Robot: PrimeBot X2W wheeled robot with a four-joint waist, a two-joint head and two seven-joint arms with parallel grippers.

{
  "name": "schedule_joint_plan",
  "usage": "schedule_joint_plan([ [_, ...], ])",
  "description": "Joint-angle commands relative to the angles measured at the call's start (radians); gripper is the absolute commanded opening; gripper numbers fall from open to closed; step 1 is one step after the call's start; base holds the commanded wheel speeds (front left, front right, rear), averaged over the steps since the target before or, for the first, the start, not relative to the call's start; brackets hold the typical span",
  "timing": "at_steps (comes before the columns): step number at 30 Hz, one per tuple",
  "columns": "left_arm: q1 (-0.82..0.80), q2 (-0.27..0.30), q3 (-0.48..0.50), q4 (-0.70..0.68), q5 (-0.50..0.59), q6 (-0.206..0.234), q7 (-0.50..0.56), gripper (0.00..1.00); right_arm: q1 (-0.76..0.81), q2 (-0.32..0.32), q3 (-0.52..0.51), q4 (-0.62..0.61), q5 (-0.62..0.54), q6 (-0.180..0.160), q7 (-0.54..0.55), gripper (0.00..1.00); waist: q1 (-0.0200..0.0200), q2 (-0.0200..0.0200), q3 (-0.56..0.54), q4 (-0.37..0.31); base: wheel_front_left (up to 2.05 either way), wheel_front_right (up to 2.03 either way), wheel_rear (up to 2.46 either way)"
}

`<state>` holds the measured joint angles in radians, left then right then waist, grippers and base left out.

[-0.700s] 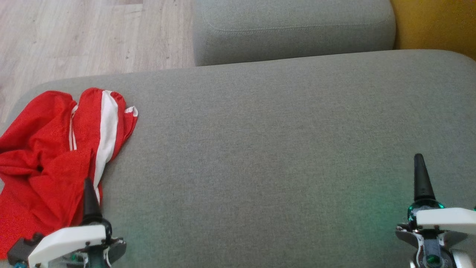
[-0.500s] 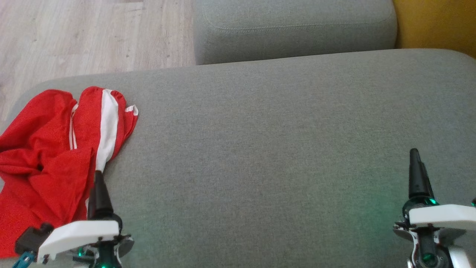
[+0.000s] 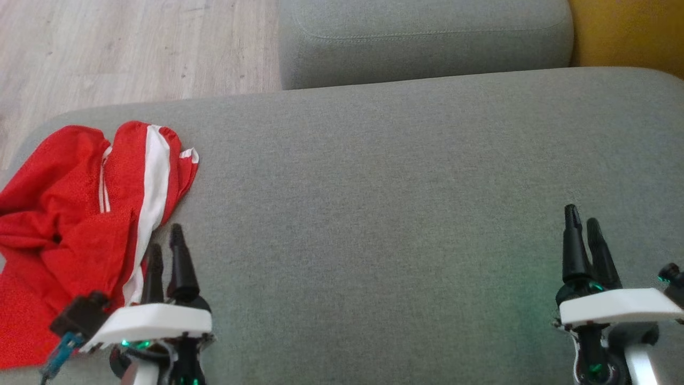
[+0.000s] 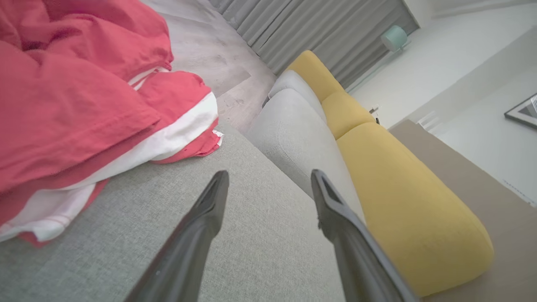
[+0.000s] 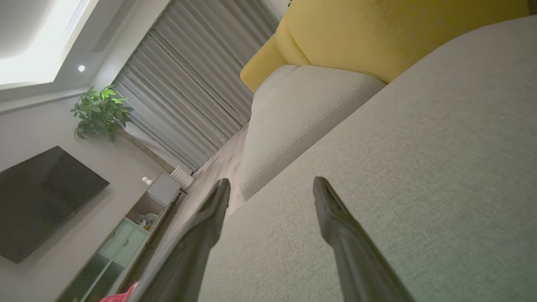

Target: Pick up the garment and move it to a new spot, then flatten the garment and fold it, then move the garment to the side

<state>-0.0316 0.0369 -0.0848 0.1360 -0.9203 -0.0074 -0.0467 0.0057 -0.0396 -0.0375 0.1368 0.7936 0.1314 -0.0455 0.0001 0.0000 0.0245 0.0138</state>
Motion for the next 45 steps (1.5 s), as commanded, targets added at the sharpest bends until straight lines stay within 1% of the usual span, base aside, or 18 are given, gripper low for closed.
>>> schedule_joint_plan([
  [1, -0.052, 0.014, -0.005, -0.043, 0.051, 0.006, -0.014, 1.0, -0.034, -0.006, 0.017, -0.048, -0.048, 0.0, -0.015, 1.0, 0.0, 0.0, 0.001, -0.001, 0.0, 0.0, 0.0],
  [4, -0.058, 0.027, -0.038, -0.035, 0.109, 0.017, -0.023, 1.0, -0.033, -0.007, 0.026, -0.054, -0.096, 0.0, -0.023, 1.0, -0.0001, 0.0, 0.004, -0.003, 0.0, 0.0, 0.0],
  [17, -0.089, 0.076, -0.165, -0.038, 0.287, 0.107, -0.061, 1.0, -0.03, -0.007, 0.06, -0.08, -0.299, 0.0, -0.062, 1.0, -0.0001, 0.0, 0.007, -0.009, 0.0, 0.0, 0.0],
  [32, -0.138, 0.145, -0.319, -0.03, 0.485, 0.211, -0.105, 1.0, -0.023, -0.008, 0.085, -0.122, -0.516, -0.001, -0.106, 1.0, -0.0001, 0.0, 0.008, -0.011, 0.0, 0.0, 0.0],
  [35, -0.147, 0.156, -0.343, -0.025, 0.513, 0.221, -0.111, 1.0, -0.023, -0.008, 0.09, -0.128, -0.547, -0.001, -0.112, 1.0, -0.0001, 0.0, 0.008, -0.011, 0.0, 0.0, 0.0],
  [39, -0.166, 0.174, -0.393, -0.012, 0.57, 0.246, -0.123, 1.0, -0.022, -0.009, 0.098, -0.137, -0.609, -0.001, -0.124, 1.0, -0.0001, 0.0, 0.011, -0.011, 0.0, 0.0, 0.0],
  [40, -0.171, 0.179, -0.406, -0.008, 0.586, 0.254, -0.126, 1.0, -0.022, -0.009, 0.099, -0.14, -0.625, -0.001, -0.127, 1.0, -0.0001, 0.0, 0.011, -0.01, 0.0, 0.0, 0.0],
  [41, -0.184, 0.191, -0.44, 0.009, 0.627, 0.28, -0.135, 1.0, -0.022, -0.009, 0.102, -0.148, -0.669, -0.001, -0.136, 1.0, -0.0001, 0.0, 0.012, -0.01, 0.0, 0.0, 0.0],
  [43, -0.184, 0.187, -0.442, 0.021, 0.63, 0.307, -0.141, 1.0, -0.02, -0.009, 0.102, -0.153, -0.696, -0.001, -0.141, 1.0, -0.0001, 0.0, 0.012, -0.009, 0.0, 0.0, 0.0],
  [45, -0.186, 0.185, -0.444, 0.021, 0.632, 0.319, -0.146, 1.0, -0.019, -0.009, 0.099, -0.156, -0.716, -0.001, -0.147, 1.0, -0.0001, 0.0, 0.013, -0.009, 0.0, 0.0, 0.0],
])
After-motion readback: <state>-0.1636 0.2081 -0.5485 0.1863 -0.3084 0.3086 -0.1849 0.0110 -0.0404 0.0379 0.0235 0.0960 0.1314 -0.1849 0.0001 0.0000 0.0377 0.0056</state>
